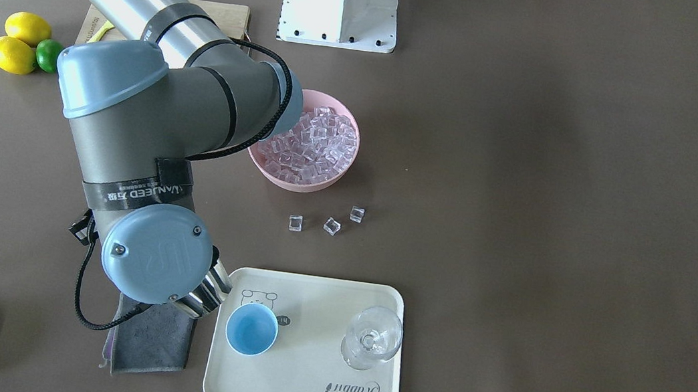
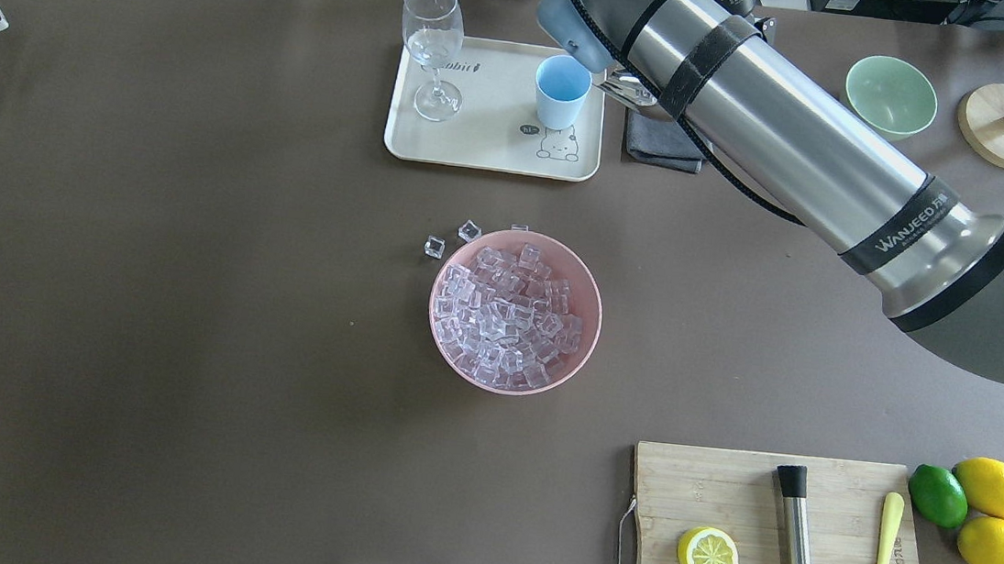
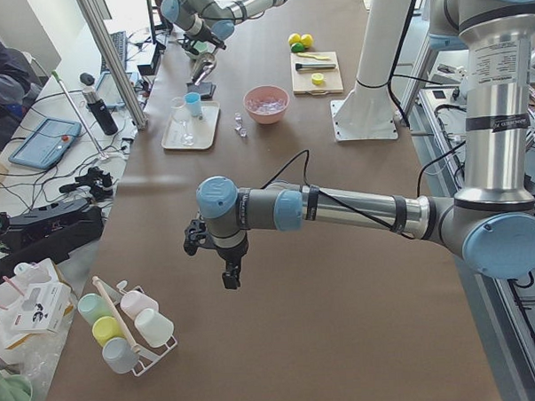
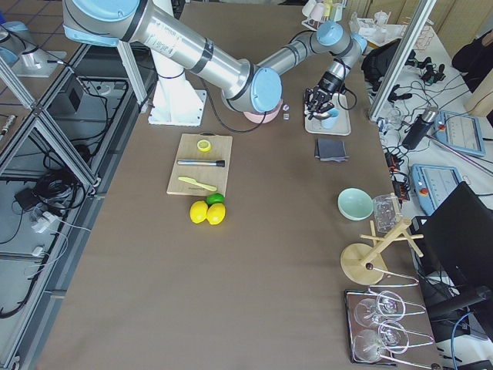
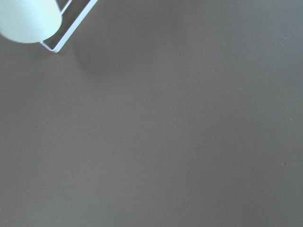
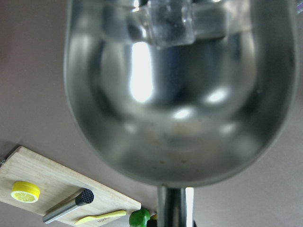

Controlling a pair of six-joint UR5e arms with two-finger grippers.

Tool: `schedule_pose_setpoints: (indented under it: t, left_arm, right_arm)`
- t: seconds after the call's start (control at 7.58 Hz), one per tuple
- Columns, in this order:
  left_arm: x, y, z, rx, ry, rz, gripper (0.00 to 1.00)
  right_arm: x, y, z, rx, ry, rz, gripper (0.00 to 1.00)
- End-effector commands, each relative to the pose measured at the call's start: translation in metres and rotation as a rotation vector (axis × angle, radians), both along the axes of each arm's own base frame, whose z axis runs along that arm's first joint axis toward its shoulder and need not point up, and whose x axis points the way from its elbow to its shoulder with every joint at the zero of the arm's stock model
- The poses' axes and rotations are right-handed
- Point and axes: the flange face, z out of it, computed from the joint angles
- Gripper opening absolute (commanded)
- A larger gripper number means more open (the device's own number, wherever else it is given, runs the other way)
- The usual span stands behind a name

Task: Put ice in cup with scoop

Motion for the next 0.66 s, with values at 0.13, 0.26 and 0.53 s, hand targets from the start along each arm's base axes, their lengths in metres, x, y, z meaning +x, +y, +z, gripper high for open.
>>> schedule_pose_setpoints:
  t: [0.13, 0.26, 0.53]
  left_arm:
    - [-0.020, 0.013, 0.024, -0.056, 0.015, -0.047, 0.98]
    - [-0.020, 0.013, 0.026, -0.060, 0.015, -0.047, 0.98]
    - [-0.026, 0.015, 0.032, -0.069, 0.014, -0.059, 0.98]
  right_arm:
    - [-0.010, -0.005, -0.013, 0.003, 0.007, -0.056, 0.00]
    - [-0.010, -0.006, -0.024, 0.014, -0.002, -0.059, 0.00]
    - [-0.011, -0.007, -0.029, 0.011, 0.002, -0.059, 0.00]
